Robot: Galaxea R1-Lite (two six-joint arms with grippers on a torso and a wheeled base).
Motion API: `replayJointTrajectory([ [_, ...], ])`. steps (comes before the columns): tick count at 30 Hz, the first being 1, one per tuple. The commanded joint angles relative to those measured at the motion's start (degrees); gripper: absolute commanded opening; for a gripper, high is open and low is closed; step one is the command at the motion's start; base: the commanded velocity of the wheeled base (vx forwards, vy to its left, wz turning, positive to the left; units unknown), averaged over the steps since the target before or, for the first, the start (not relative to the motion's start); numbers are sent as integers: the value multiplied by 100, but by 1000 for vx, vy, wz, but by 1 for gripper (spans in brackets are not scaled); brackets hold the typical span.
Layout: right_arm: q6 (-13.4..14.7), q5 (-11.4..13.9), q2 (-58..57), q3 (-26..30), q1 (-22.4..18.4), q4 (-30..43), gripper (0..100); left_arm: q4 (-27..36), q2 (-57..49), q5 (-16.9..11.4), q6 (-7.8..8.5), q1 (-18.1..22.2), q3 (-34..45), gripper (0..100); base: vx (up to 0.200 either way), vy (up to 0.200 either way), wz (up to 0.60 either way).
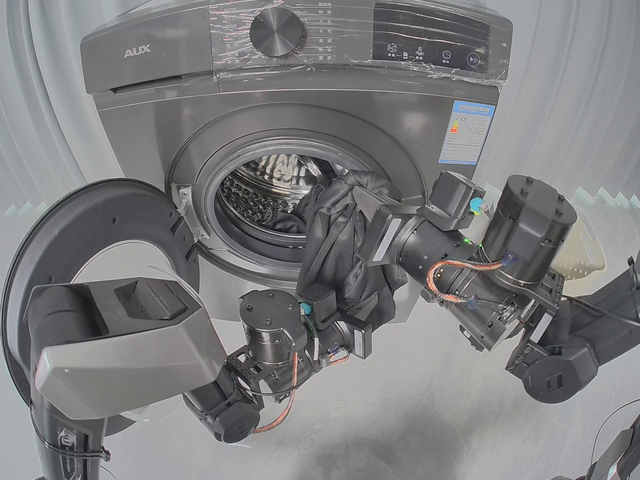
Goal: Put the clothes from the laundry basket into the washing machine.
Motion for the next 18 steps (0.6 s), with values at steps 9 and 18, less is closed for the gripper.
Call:
replayJointTrajectory([
  [9, -14, 89, 257, 97, -81, -271, 0, 1, -852, -254, 19, -328, 637, 0, 0, 0, 0],
  [18, -102, 185, 363, 149, -257, -376, 100, -16, -888, -219, 89, -248, 717, 0, 0, 0, 0],
])
